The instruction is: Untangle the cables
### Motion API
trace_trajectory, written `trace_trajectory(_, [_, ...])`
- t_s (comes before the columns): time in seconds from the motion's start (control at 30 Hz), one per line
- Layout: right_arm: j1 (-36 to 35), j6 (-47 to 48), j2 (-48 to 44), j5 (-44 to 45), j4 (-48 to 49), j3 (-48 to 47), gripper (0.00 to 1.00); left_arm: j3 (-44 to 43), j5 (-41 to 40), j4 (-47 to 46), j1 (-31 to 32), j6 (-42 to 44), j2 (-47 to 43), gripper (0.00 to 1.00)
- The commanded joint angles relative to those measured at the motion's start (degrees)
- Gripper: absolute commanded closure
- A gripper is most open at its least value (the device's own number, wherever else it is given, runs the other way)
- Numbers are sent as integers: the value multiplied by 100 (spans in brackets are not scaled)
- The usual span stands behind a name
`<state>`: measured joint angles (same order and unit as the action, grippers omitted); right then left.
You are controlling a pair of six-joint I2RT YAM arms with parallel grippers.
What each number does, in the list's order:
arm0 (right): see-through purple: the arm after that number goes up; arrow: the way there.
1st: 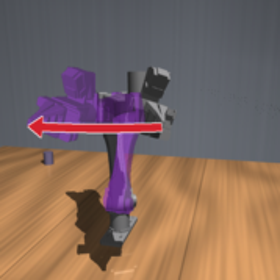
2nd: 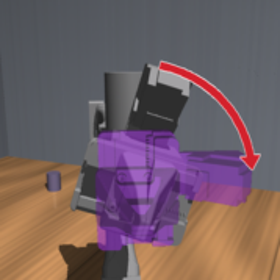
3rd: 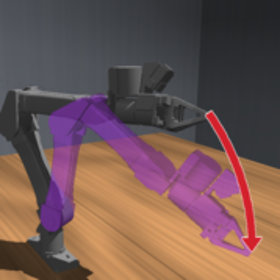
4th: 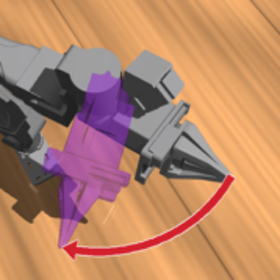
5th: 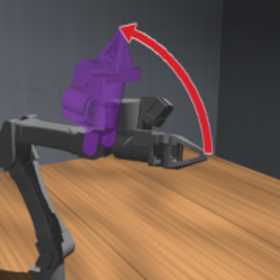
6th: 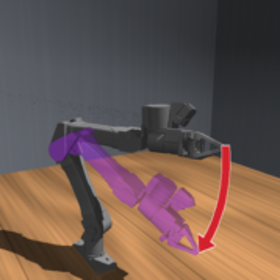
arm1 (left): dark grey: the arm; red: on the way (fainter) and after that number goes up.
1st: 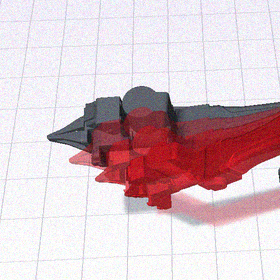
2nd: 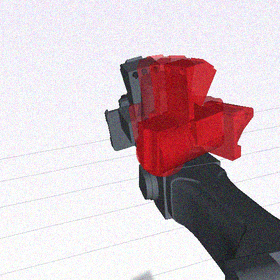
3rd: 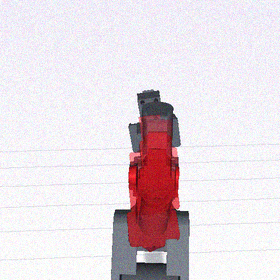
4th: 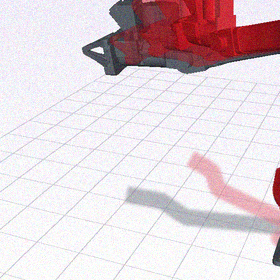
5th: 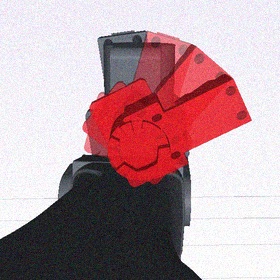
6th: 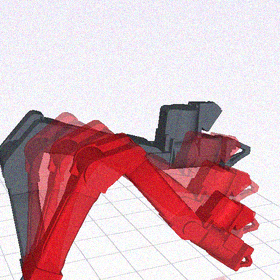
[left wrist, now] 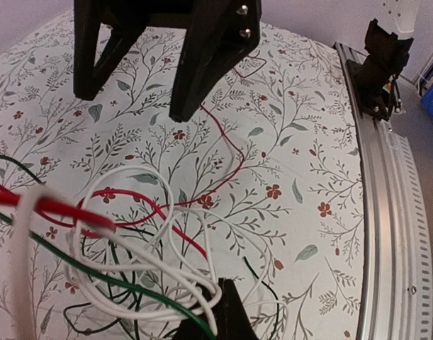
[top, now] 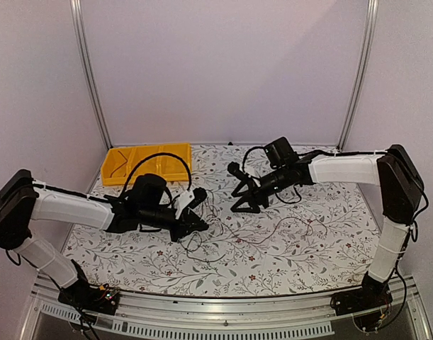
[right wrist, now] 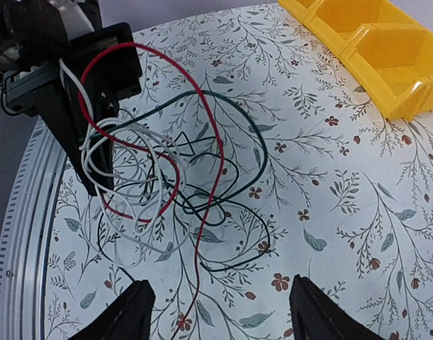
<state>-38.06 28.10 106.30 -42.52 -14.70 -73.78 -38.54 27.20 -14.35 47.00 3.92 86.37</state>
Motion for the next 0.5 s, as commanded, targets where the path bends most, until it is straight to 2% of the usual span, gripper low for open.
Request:
trace_trajectory(0.0, [-219,187,10,-26,83,425,24,255,-140,-57,72,-102,-305,100])
trace_trajectory(0.27, [-523,-237,565,247,475,339,29,432,-268,-266,72,-346,-512,100])
trace_trajectory(0.47, [-614,-207,1118,426,548,35,35,465,-347,-264,72,-354,-634,100])
